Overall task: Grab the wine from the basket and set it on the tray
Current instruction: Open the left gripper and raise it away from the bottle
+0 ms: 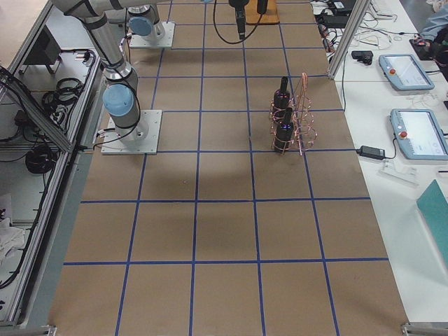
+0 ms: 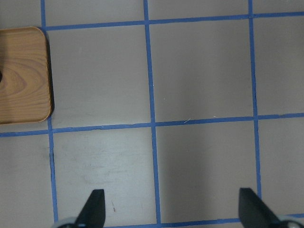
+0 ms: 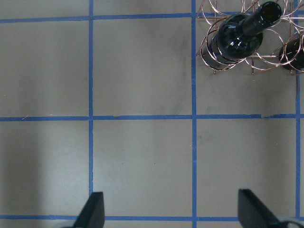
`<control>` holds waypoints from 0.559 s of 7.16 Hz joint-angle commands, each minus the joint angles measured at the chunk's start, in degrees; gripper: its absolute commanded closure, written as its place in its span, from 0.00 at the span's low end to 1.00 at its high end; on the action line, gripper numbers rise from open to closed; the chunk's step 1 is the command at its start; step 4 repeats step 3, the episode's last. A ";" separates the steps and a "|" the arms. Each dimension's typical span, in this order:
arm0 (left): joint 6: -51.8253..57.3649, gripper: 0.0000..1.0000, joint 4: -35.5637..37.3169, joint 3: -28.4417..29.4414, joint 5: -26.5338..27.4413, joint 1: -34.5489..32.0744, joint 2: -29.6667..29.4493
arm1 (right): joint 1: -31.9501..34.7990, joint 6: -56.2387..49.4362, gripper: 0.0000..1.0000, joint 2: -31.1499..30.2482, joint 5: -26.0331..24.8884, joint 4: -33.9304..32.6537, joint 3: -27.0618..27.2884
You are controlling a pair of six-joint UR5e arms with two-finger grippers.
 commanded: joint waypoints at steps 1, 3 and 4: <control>0.01 0.00 -0.11 -0.70 -0.03 -0.01 0.17 | 0.00 0.00 0.00 0.00 0.00 0.00 0.00; 0.01 0.00 -0.03 -0.88 -0.03 -0.01 0.17 | 0.00 0.00 0.00 0.00 0.00 0.00 0.00; 0.01 0.00 -0.03 -0.88 -0.03 -0.01 0.17 | 0.00 0.00 0.00 0.00 0.00 0.00 0.00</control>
